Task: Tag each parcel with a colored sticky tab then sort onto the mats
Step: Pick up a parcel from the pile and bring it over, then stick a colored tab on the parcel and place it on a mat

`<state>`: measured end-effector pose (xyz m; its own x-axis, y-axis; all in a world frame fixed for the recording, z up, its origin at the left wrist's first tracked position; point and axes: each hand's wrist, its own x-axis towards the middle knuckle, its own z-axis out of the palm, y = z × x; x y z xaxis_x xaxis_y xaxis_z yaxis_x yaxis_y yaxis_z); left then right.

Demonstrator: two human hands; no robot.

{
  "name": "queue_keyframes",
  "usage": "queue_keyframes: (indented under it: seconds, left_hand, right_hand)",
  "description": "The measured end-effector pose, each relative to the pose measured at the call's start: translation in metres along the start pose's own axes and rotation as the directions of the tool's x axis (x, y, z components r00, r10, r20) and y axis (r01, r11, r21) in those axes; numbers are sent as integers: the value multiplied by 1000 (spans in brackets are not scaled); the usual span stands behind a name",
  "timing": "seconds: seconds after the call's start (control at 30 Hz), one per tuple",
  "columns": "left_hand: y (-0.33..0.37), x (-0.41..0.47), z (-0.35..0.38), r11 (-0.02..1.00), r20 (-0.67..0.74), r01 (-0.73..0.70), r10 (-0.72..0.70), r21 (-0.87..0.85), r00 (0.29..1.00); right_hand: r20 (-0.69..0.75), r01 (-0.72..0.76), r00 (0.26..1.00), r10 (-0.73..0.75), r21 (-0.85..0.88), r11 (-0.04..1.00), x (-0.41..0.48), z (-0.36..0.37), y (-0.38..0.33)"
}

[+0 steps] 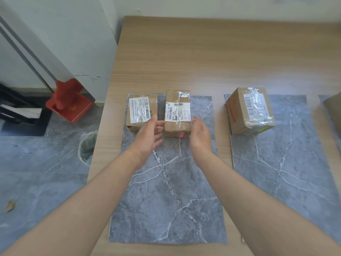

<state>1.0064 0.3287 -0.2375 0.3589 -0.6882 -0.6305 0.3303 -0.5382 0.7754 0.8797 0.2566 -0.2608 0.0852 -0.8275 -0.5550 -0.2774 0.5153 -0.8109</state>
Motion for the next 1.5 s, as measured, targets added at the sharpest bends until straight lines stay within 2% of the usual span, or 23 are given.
queue_keyframes:
  seconds: [0.3, 0.5, 0.67, 1.0, 1.27, 1.5]
  left_hand:
    - [33, -61, 10, 997, -77, -75, 77, 36, 994]
    - [56, -123, 31, 979, -113, -204, 206, 28, 972]
    - [71, -181, 48, 964, -125, -265, 263, -1, 957]
    - [102, -273, 58, 897, -114, -437, 442, 65, 890]
    - [99, -353, 56, 858, -95, -513, 512, 24, 854]
    - [60, -402, 62, 872, -20, -486, 488, 62, 873]
  right_hand:
    - [38, 74, 996, -75, 24, 997, -54, -27, -43]
    - [98, 129, 986, -135, 68, 989, -113, -65, -79]
    - [123, 249, 959, -254, 57, 967, -159, -97, -98]
    - [116, 472, 869, -481, 98, 876, -238, -141, -128]
    - [39, 560, 823, -567, 116, 820, -326, -164, -121]
    - [11, 558, 827, -562, 104, 823, -383, -185, -76]
